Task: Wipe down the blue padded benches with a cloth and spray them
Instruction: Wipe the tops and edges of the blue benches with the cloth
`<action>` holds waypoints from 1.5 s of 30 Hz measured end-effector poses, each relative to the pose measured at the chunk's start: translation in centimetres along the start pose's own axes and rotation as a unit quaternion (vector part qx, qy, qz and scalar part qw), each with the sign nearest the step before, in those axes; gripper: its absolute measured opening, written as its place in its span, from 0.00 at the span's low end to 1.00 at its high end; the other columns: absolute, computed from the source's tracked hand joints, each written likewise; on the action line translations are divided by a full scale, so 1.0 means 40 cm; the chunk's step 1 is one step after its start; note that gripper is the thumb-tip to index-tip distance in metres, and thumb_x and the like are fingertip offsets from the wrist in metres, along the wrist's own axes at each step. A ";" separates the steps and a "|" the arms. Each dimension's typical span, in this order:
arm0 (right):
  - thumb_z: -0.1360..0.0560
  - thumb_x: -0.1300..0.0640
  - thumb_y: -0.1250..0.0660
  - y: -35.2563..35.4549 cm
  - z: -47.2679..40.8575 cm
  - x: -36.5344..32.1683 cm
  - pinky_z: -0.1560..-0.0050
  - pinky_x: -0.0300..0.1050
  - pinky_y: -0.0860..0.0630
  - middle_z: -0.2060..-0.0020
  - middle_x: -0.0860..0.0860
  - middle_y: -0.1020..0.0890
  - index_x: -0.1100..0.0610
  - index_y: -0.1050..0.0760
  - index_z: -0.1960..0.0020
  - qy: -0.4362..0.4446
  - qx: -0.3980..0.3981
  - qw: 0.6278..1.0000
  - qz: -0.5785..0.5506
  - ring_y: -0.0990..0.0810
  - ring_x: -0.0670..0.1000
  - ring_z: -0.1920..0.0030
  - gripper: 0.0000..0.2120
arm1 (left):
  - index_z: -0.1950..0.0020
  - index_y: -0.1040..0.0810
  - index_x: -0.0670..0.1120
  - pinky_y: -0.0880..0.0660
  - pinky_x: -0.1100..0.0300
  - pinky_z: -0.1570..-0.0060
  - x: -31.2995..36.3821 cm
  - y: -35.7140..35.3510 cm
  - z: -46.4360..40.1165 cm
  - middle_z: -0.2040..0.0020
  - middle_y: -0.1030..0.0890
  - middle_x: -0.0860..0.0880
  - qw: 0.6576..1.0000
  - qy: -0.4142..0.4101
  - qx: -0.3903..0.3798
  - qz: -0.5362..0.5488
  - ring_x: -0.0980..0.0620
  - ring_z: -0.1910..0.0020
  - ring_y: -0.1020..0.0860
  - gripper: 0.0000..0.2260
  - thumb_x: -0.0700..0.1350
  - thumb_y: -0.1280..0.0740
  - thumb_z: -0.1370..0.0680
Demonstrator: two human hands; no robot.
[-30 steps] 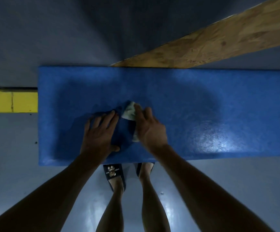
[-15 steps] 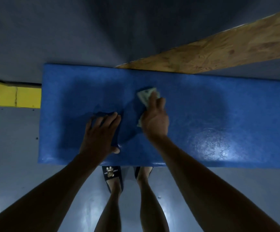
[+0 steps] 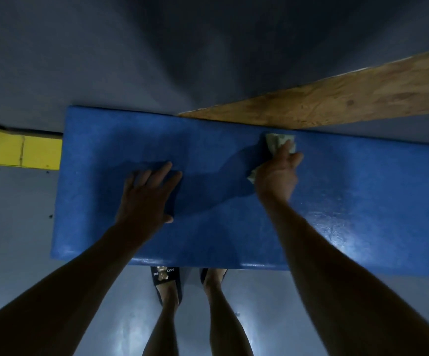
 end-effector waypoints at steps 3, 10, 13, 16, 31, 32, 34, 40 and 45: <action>0.22 0.62 0.40 -0.098 0.092 -0.169 0.45 0.55 0.24 0.28 0.58 0.41 0.54 0.53 0.20 0.119 -0.068 0.991 -0.012 0.23 0.64 0.44 0.35 | 0.30 0.29 0.51 0.36 0.41 0.36 -0.002 -0.008 -0.007 0.26 0.31 0.48 1.000 0.005 -0.009 -0.004 0.41 0.37 0.28 0.50 0.55 0.17 0.50; 0.21 0.57 0.42 -0.066 0.063 -0.221 0.56 0.53 0.22 0.36 0.57 0.33 0.52 0.42 0.22 0.366 -0.092 0.923 0.080 0.22 0.61 0.49 0.28 | 0.28 0.28 0.50 0.35 0.39 0.34 -0.008 -0.023 -0.008 0.27 0.29 0.46 1.000 0.022 -0.010 0.020 0.38 0.35 0.28 0.52 0.52 0.15 0.52; 0.23 0.58 0.41 0.050 -0.070 -0.058 0.60 0.51 0.29 0.36 0.61 0.32 0.53 0.37 0.24 0.272 -0.023 0.959 0.071 0.22 0.66 0.52 0.26 | 0.29 0.28 0.50 0.35 0.39 0.34 -0.004 -0.018 -0.007 0.27 0.29 0.46 0.999 0.023 -0.005 0.026 0.39 0.35 0.28 0.52 0.51 0.15 0.52; 0.22 0.59 0.41 0.114 -0.119 0.053 0.59 0.48 0.34 0.40 0.60 0.32 0.53 0.36 0.27 0.192 0.004 0.976 0.106 0.23 0.66 0.53 0.24 | 0.29 0.28 0.50 0.35 0.38 0.35 -0.005 -0.021 -0.005 0.27 0.29 0.46 0.999 0.018 -0.003 0.039 0.39 0.35 0.28 0.52 0.51 0.15 0.52; 0.22 0.58 0.39 -0.058 0.037 -0.281 0.56 0.53 0.23 0.32 0.56 0.33 0.56 0.40 0.24 0.368 -0.070 0.918 0.134 0.22 0.60 0.47 0.28 | 0.28 0.28 0.49 0.33 0.40 0.36 0.006 -0.011 -0.001 0.27 0.29 0.45 0.999 0.032 -0.010 0.032 0.39 0.36 0.28 0.51 0.49 0.15 0.50; 0.23 0.58 0.39 -0.027 0.004 -0.237 0.58 0.52 0.23 0.33 0.56 0.31 0.55 0.37 0.25 0.376 -0.054 0.913 0.146 0.21 0.61 0.49 0.27 | 0.28 0.28 0.48 0.33 0.39 0.36 0.006 -0.011 -0.001 0.27 0.29 0.45 0.999 0.034 -0.011 0.035 0.39 0.36 0.28 0.51 0.48 0.15 0.50; 0.25 0.58 0.37 0.039 -0.072 -0.115 0.61 0.51 0.25 0.34 0.58 0.30 0.54 0.34 0.27 0.356 -0.026 0.920 0.165 0.21 0.64 0.50 0.25 | 0.29 0.27 0.48 0.33 0.39 0.36 0.007 -0.011 -0.001 0.27 0.29 0.45 0.999 0.036 -0.014 0.035 0.38 0.36 0.27 0.50 0.48 0.15 0.50; 0.24 0.57 0.42 0.189 -0.188 0.250 0.57 0.56 0.29 0.35 0.64 0.34 0.57 0.35 0.29 0.042 0.048 0.992 0.107 0.23 0.70 0.52 0.23 | 0.30 0.26 0.47 0.30 0.38 0.38 0.008 -0.005 -0.002 0.28 0.27 0.44 0.999 0.027 0.012 0.040 0.38 0.39 0.25 0.51 0.47 0.14 0.52; 0.21 0.59 0.43 0.086 -0.099 0.117 0.53 0.55 0.26 0.31 0.61 0.36 0.56 0.46 0.23 -0.012 0.043 0.997 0.062 0.23 0.67 0.46 0.28 | 0.28 0.28 0.49 0.34 0.38 0.35 0.007 -0.010 0.004 0.26 0.31 0.47 0.999 0.036 0.005 0.038 0.39 0.36 0.29 0.52 0.48 0.15 0.51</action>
Point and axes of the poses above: each hand's wrist, its own z-axis away from the middle knuckle, its own y-axis out of the back of the hand, x = y × z, the point moved 10 cm from there along -z, towards the middle knuckle
